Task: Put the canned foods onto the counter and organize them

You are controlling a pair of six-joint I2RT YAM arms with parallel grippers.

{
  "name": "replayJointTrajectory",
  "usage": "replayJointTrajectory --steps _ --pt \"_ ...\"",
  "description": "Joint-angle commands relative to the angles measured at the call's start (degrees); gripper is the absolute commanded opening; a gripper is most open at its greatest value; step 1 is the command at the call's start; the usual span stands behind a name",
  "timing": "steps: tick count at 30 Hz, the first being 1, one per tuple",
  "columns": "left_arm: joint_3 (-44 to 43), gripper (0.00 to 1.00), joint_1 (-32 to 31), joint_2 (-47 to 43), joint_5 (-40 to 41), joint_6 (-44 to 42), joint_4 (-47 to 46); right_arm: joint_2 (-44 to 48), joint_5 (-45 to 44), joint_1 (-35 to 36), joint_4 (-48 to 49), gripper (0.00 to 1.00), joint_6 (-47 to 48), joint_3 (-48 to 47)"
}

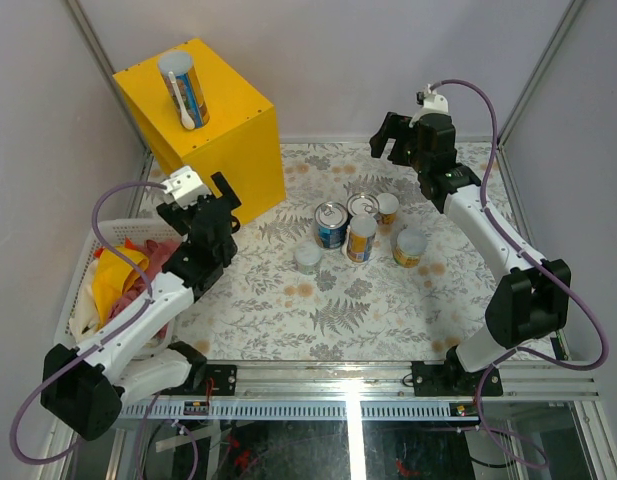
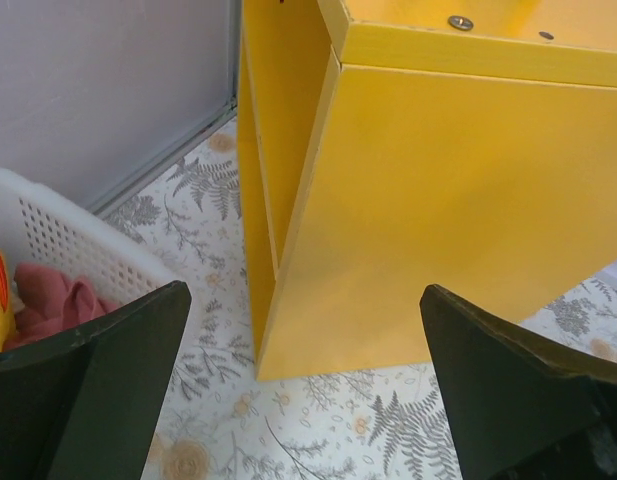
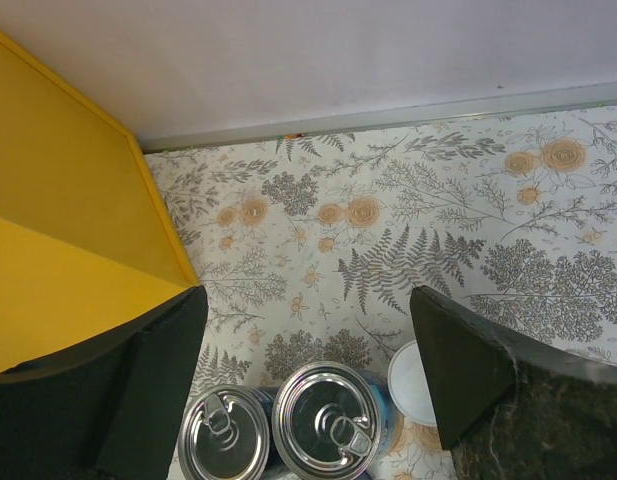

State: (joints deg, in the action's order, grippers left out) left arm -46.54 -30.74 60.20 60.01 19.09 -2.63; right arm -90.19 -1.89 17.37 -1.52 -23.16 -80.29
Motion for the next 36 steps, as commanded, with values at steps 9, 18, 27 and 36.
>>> replayJointTrajectory --steps 9,18,27,36 --pt "4.8 0.99 9.41 2.13 -14.03 -15.55 -24.6 -1.39 1.52 0.61 4.23 0.9 -0.81 -4.33" --pt "6.2 0.99 13.67 6.71 -18.73 -18.51 -33.15 -3.81 2.4 0.7 4.77 0.9 -1.42 -5.91" --pt "7.64 0.98 16.18 10.47 -26.16 -21.19 -42.2 -4.61 2.21 0.73 4.61 0.89 -0.76 -6.49" --pt "7.47 0.85 16.9 11.79 -36.04 -19.83 -44.63 -4.4 1.2 0.74 4.22 0.89 -0.13 -6.99"
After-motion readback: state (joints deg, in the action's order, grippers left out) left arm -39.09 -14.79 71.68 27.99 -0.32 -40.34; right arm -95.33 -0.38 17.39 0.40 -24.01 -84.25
